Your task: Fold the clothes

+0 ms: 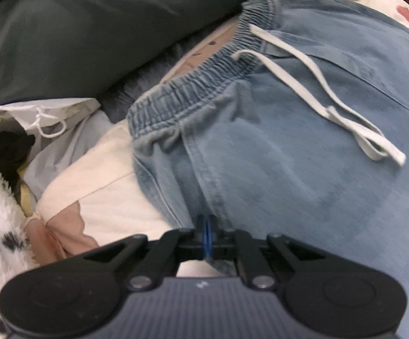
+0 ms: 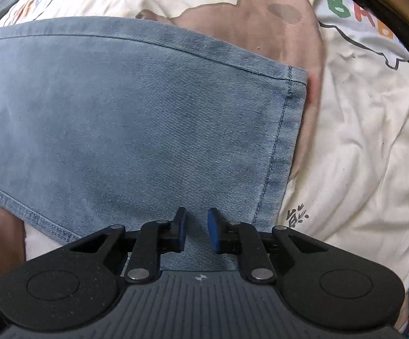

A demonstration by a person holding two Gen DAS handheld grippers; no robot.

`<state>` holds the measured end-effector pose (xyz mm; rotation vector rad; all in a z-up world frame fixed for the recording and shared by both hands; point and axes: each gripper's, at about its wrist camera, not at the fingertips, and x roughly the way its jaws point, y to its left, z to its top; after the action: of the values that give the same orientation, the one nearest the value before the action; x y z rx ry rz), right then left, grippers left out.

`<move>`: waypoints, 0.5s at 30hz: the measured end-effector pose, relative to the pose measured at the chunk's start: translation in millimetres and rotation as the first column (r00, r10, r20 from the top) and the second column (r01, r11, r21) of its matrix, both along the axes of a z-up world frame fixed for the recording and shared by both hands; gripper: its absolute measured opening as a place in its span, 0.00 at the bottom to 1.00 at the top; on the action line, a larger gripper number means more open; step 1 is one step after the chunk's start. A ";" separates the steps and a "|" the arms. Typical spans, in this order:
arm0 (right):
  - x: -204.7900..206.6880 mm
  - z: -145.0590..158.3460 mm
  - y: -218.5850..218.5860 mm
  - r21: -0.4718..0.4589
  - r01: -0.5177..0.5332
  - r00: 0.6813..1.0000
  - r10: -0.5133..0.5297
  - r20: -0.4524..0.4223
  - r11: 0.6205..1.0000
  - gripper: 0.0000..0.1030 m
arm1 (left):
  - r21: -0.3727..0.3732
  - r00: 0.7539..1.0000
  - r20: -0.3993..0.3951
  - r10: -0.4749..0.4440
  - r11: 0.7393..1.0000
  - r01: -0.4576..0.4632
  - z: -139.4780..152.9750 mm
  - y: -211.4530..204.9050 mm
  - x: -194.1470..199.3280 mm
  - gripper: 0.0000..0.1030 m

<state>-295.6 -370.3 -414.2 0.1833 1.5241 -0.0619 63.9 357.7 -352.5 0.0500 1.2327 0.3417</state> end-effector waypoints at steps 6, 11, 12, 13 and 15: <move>-0.6 4.4 -3.1 -0.006 0.019 1.000 -0.020 -0.014 1.000 0.23 | -0.008 0.994 0.111 0.015 1.000 -0.015 26.6 -5.8 -4.3 0.05; 4.3 8.1 -3.1 -0.034 0.040 0.999 -0.040 -0.014 0.999 0.26 | -0.049 0.982 0.186 -0.016 0.998 0.025 26.6 -12.0 6.1 0.05; 6.3 8.9 -2.6 -0.041 0.043 0.999 -0.043 -0.010 0.998 0.28 | -0.039 0.982 0.190 -0.018 0.999 0.026 24.3 -14.0 8.5 0.05; 8.0 9.6 -2.2 -0.045 0.045 0.999 -0.045 -0.006 0.998 0.28 | 0.005 0.979 0.202 -0.012 1.000 0.011 25.9 -16.9 8.0 0.05; 11.8 12.2 -0.8 -0.052 0.045 0.999 -0.045 0.006 0.998 0.28 | 0.092 0.974 0.225 -0.002 0.996 -0.019 29.0 -22.5 7.0 0.09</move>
<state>-283.8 -371.2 -402.1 0.1757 1.5117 -0.1371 70.9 335.2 -323.5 0.0843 0.9925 0.4014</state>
